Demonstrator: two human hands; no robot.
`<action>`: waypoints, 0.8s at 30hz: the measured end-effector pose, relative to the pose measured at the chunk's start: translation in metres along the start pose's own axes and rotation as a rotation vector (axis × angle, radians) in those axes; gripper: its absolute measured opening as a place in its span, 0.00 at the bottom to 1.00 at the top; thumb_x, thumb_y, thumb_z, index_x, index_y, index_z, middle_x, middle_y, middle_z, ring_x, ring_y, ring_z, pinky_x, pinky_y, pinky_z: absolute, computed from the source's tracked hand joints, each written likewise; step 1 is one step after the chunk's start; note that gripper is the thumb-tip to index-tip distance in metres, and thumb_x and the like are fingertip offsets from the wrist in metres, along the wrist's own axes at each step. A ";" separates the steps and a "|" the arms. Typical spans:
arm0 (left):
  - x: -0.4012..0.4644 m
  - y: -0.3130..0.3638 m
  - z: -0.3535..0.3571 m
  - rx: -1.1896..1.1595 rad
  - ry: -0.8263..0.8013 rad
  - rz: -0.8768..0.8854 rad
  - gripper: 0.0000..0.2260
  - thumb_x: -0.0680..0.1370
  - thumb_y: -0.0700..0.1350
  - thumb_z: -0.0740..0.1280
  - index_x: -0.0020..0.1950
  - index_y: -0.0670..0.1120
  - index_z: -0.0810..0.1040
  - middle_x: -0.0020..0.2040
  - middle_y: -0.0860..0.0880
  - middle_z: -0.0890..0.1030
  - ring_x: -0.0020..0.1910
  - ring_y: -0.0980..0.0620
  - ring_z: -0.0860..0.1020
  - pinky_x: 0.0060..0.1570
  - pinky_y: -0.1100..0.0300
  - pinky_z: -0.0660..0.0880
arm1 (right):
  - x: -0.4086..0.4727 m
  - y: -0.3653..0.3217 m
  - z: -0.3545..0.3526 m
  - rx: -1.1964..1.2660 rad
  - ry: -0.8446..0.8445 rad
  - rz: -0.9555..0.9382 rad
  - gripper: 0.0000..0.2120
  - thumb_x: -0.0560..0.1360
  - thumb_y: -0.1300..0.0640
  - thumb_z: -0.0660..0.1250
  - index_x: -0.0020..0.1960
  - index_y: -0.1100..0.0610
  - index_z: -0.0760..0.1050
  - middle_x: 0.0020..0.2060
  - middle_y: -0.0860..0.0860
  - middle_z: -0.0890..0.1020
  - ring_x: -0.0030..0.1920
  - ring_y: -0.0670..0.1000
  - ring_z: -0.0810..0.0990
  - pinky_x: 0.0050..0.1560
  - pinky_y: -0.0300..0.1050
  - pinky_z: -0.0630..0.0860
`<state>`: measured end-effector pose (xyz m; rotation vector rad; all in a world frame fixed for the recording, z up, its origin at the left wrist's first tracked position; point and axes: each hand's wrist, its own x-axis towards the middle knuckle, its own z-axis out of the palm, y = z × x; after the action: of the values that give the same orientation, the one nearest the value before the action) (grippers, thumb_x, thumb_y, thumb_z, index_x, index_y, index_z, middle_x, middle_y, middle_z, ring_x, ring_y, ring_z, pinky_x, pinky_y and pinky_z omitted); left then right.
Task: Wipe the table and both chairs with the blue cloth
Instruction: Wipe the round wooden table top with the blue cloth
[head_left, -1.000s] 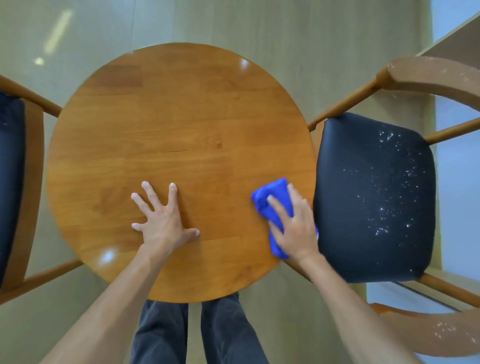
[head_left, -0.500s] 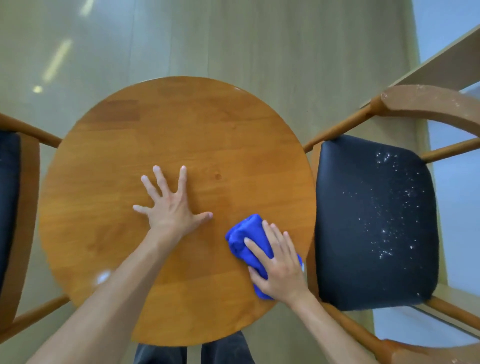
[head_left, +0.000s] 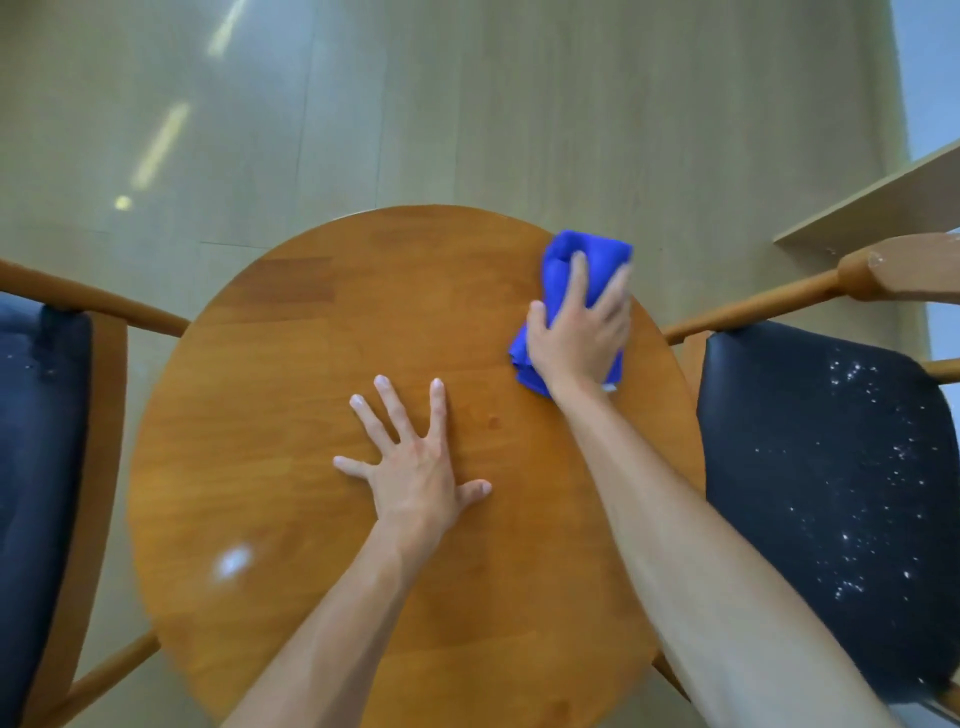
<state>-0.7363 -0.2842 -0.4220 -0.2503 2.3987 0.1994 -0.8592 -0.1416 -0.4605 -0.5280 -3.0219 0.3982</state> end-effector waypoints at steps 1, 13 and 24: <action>0.000 0.000 0.000 0.002 -0.005 -0.002 0.56 0.65 0.71 0.67 0.74 0.56 0.29 0.71 0.37 0.25 0.71 0.30 0.30 0.60 0.24 0.59 | 0.003 -0.023 0.006 0.004 -0.045 -0.061 0.33 0.74 0.45 0.62 0.76 0.52 0.58 0.75 0.66 0.52 0.72 0.68 0.58 0.70 0.62 0.58; -0.002 -0.001 -0.003 -0.020 -0.027 -0.002 0.56 0.66 0.71 0.68 0.74 0.56 0.28 0.70 0.38 0.22 0.70 0.31 0.28 0.62 0.24 0.57 | -0.073 0.099 -0.041 0.016 -0.152 -0.470 0.27 0.74 0.51 0.63 0.73 0.52 0.67 0.75 0.60 0.59 0.73 0.60 0.62 0.68 0.58 0.67; -0.008 -0.020 -0.013 -0.018 -0.058 0.111 0.52 0.70 0.67 0.68 0.76 0.55 0.31 0.73 0.40 0.25 0.72 0.34 0.29 0.66 0.30 0.59 | -0.135 0.017 -0.006 0.163 0.129 0.571 0.30 0.73 0.51 0.63 0.73 0.56 0.62 0.73 0.70 0.55 0.70 0.71 0.60 0.66 0.66 0.61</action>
<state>-0.7343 -0.3050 -0.4088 -0.1184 2.3556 0.2756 -0.7263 -0.1700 -0.4595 -1.3402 -2.6361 0.5963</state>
